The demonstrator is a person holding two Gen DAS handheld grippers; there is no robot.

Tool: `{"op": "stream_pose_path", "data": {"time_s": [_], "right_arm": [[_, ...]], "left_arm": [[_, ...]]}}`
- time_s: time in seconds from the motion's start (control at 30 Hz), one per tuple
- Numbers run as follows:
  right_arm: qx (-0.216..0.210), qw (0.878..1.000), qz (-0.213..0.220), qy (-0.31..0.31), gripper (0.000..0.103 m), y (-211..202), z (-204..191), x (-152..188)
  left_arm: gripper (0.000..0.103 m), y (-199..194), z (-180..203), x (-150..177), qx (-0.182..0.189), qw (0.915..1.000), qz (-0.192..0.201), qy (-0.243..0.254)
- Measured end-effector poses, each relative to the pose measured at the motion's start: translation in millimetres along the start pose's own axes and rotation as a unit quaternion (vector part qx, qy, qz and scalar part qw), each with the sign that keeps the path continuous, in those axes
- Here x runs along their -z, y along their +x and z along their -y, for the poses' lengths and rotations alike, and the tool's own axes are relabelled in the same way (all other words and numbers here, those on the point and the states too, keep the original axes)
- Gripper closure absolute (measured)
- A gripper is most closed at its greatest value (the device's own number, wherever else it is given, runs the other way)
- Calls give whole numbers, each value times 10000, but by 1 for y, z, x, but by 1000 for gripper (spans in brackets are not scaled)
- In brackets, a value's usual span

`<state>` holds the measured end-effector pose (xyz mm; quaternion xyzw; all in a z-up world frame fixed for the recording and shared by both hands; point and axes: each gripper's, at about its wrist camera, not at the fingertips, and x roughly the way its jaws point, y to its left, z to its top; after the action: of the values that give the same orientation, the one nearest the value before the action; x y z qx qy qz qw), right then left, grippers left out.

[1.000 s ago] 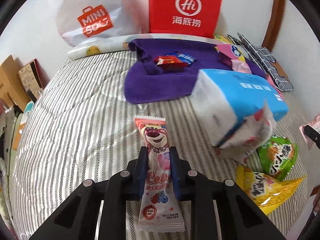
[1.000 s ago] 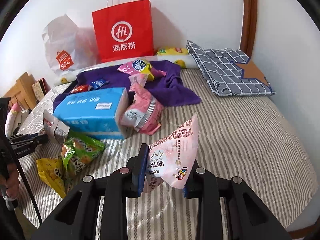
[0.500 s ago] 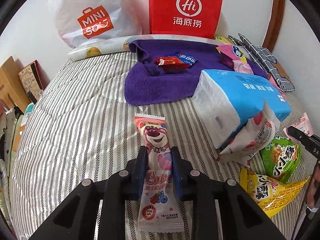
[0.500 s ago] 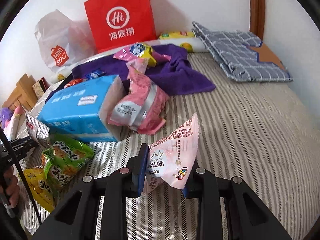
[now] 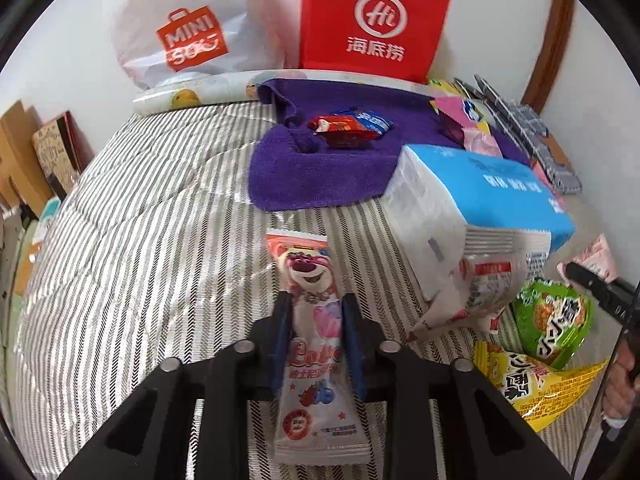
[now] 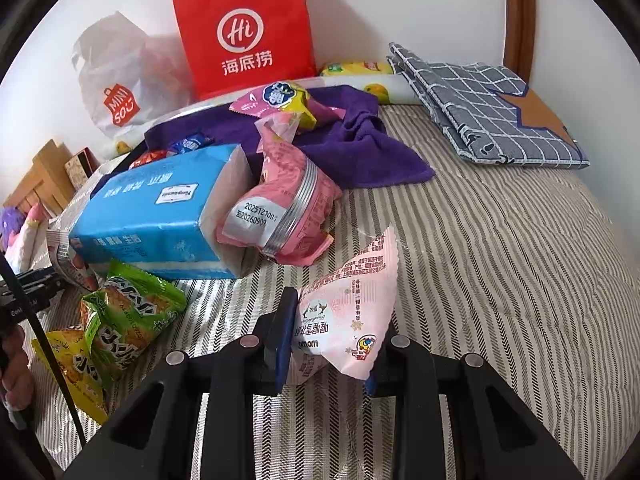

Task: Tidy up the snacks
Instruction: 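Carry the pink-white packet right and Lotso candy packet left over the purple towel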

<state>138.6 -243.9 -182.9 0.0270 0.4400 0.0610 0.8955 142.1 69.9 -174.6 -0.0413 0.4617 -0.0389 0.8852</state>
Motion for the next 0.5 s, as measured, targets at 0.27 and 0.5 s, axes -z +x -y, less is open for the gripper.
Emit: {"op": "stream_pose_path", "data": {"time_s": [0.27, 0.5], "right_arm": [[119, 9998, 81, -111, 75, -8, -2, -2], [85, 9988, 425, -214, 75, -40, -8, -13]], "left_arm": [[83, -18, -8, 6, 134, 9995, 61, -267], [83, -47, -3, 2, 339, 9985, 346, -237]]}}
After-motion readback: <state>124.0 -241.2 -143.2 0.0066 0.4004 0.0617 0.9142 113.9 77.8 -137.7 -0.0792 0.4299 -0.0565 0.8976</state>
